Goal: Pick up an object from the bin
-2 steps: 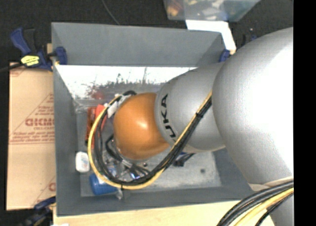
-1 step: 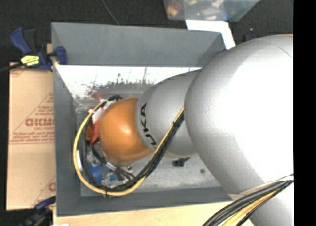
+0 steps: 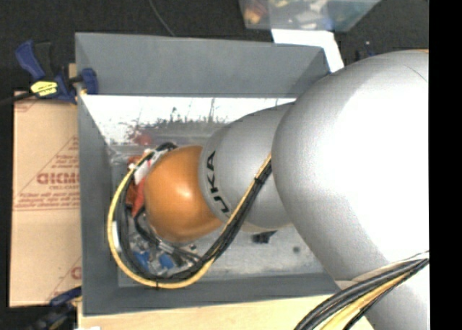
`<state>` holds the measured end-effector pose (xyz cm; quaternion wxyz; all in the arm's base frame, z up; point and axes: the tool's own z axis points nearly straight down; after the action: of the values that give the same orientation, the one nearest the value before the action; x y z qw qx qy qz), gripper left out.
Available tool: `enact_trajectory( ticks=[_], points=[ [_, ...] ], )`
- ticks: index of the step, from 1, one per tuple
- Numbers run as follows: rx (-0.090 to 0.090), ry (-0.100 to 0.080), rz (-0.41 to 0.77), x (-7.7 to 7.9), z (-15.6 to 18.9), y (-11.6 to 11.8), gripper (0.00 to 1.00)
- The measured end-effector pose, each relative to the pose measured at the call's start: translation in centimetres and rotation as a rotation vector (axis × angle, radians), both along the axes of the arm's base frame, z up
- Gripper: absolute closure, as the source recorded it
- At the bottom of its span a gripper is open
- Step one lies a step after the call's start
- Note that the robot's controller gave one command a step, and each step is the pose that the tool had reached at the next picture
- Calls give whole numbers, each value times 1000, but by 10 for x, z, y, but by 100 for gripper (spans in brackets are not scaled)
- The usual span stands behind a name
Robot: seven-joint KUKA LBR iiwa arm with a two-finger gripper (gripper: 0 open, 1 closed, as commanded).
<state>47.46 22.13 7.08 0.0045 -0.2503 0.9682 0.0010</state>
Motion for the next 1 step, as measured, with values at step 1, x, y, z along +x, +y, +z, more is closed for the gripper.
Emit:
enact_trajectory(
  ticks=[1],
  points=[
    [0,0,-1,0,0,0,100]
  ],
)
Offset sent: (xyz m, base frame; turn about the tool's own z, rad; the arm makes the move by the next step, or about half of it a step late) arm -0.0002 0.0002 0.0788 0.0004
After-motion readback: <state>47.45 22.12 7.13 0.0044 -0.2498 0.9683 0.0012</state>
